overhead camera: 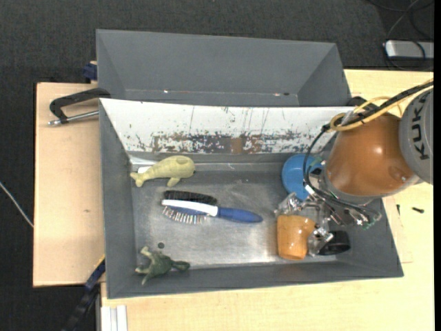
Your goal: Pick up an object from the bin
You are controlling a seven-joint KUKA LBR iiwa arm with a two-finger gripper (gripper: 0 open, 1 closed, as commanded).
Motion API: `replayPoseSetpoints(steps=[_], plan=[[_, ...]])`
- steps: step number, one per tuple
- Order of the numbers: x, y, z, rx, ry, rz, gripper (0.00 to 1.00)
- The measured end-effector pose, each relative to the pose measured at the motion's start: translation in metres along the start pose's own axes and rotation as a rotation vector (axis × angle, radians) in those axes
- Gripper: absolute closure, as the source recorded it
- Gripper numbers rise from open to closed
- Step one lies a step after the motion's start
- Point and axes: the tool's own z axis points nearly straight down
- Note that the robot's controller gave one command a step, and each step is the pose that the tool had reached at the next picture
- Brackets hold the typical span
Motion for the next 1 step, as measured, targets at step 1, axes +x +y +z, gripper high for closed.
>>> replayPoseSetpoints(steps=[1], plan=[[-0.0228, -0.0194, -0.1779, -0.001, -0.001, -0.367, 1.0]])
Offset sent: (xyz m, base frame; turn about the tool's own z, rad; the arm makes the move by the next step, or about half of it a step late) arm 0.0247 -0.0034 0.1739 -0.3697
